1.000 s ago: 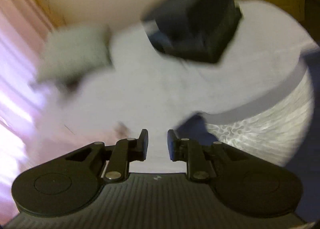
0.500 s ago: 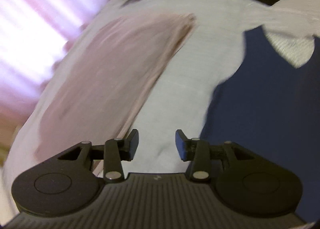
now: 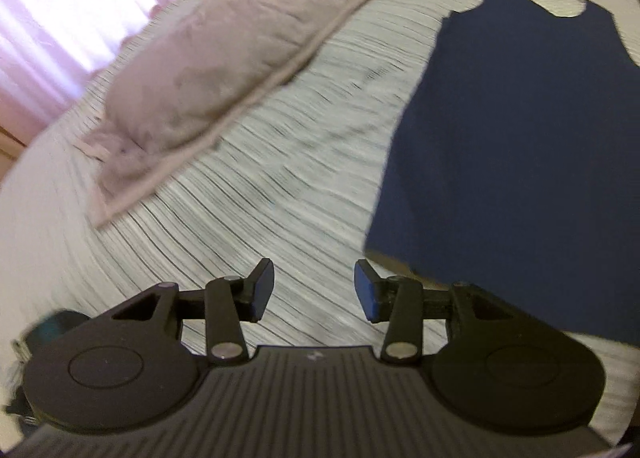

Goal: Fold clothes
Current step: 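Lower the sweatshirt flat onto the bed and open both grippers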

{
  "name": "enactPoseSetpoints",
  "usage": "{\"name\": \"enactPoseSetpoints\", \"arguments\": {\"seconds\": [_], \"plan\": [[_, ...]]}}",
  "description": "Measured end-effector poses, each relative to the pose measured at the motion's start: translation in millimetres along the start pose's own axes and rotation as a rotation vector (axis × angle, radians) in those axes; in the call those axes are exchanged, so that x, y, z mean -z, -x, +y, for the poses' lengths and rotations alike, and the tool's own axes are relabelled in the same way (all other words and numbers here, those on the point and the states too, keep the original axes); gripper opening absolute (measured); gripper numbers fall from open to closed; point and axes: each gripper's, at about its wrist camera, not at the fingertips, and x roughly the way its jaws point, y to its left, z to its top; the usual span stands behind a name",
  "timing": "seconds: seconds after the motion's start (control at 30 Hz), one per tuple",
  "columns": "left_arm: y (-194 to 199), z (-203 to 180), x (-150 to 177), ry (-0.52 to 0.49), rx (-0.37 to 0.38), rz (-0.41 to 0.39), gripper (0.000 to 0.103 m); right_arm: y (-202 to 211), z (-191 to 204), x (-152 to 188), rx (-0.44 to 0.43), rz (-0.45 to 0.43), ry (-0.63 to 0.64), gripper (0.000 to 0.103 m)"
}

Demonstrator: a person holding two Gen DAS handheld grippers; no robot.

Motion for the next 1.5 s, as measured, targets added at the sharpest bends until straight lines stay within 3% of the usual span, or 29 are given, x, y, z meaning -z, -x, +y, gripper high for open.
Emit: {"name": "enactPoseSetpoints", "arguments": {"seconds": [0.07,0.23,0.47,0.53,0.57,0.6,0.67,0.8,0.9,1.07,1.2,1.3,1.5], "plan": [[-14.4,-3.0,11.9,-0.044,0.026,-0.009,0.039,-9.2,20.6,12.6,-0.015,0.042,0.034,0.072],[-62.6,-31.5,19.8,-0.262,0.061,-0.029,0.039,-35.2,47.6,40.9,-0.010,0.124,0.115,0.072],[-106.5,-30.7,12.5,-0.307,0.165,-0.057,0.037,-58.4,70.9,71.8,0.039,0.167,0.203,0.072],[-112.0,-28.6,11.0,-0.328,0.196,-0.067,0.023,-62.8,77.7,78.7,0.050,0.174,0.205,0.072],[-112.3,-25.9,9.8,-0.330,0.209,-0.070,0.004,-64.6,81.4,82.1,0.056,0.177,0.207,0.072],[-110.5,-22.3,7.7,-0.318,0.219,-0.070,0.001,-65.6,85.1,84.2,0.061,0.176,0.206,0.072],[-102.2,-10.7,3.1,-0.272,0.237,-0.074,0.001,-66.8,90.9,86.8,0.074,0.171,0.201,0.072],[-89.3,17.7,-7.5,-0.161,0.188,-0.097,0.000,-66.9,91.1,88.7,0.085,0.152,0.113,0.072],[-99.7,16.8,-6.3,-0.200,0.178,-0.073,0.000,-66.6,79.4,90.0,0.076,0.162,-0.023,0.072],[-118.7,6.9,1.8,-0.264,0.165,-0.042,0.000,-67.8,69.3,91.2,0.081,0.186,-0.081,0.072],[-111.7,11.1,5.6,-0.230,0.167,-0.039,0.001,-61.6,67.0,80.2,0.082,0.165,-0.092,0.072],[-98.2,16.3,6.4,-0.201,0.158,-0.048,0.010,-57.2,69.3,68.3,0.079,0.133,-0.076,0.072],[-71.2,26.6,7.9,-0.143,0.138,-0.066,0.010,-61.7,64.4,47.1,0.075,0.100,-0.069,0.072]]}}
